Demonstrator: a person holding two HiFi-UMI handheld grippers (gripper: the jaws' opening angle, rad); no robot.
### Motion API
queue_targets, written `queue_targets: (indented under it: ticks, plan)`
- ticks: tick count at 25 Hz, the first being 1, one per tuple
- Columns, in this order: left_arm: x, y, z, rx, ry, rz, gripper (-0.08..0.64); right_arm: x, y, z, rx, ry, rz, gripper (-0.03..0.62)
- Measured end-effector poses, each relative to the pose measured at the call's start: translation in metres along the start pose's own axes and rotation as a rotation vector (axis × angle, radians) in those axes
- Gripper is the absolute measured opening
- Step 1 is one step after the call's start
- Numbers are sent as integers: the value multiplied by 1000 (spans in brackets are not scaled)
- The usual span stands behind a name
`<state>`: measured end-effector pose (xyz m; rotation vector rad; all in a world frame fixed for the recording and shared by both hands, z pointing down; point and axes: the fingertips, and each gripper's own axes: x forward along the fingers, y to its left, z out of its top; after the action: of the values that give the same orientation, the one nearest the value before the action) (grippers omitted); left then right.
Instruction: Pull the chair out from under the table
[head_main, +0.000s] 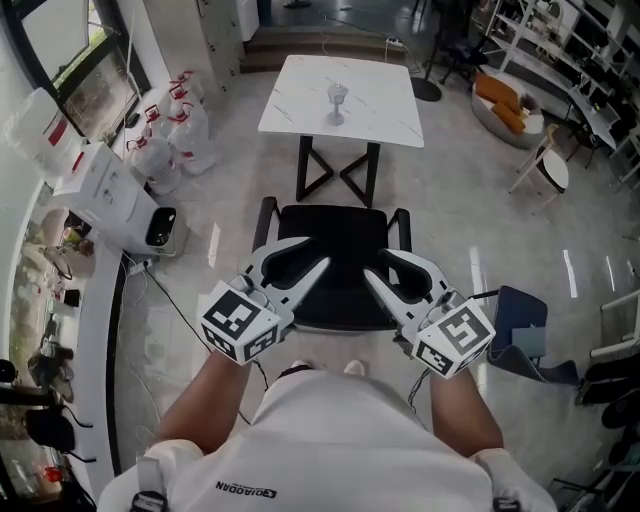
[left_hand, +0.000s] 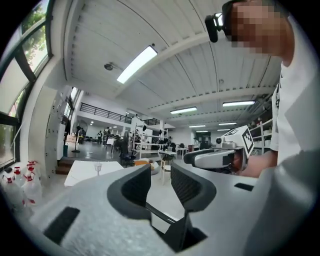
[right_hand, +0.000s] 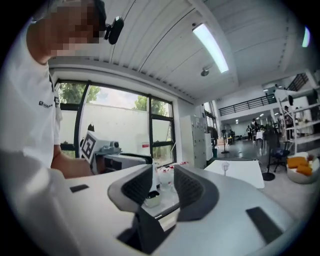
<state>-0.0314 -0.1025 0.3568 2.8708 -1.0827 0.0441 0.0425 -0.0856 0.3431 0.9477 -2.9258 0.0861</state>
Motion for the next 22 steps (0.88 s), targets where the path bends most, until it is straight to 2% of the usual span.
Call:
queue_targets:
  ticks: [4, 8, 12, 15, 16, 22]
  plan:
    - [1, -1, 3, 17, -5, 2, 130, -4, -9, 6, 48, -49, -28, 123]
    - [-2, 1, 6, 17, -26, 17, 106, -4, -10, 7, 48, -63, -38, 97]
    - [-4, 4, 6, 6, -46, 30, 82, -4, -13, 5, 52, -82, -49, 45]
    - [-6, 3, 9, 7, -68, 29, 35, -4, -14, 4, 71, -95, -54, 6]
    - [-7, 2, 9, 9, -70, 24, 9, -4, -14, 3, 78, -98, -53, 6]
    - [-4, 6, 4, 28, -42, 42, 9, -4, -19, -2, 92, -91, -59, 5]
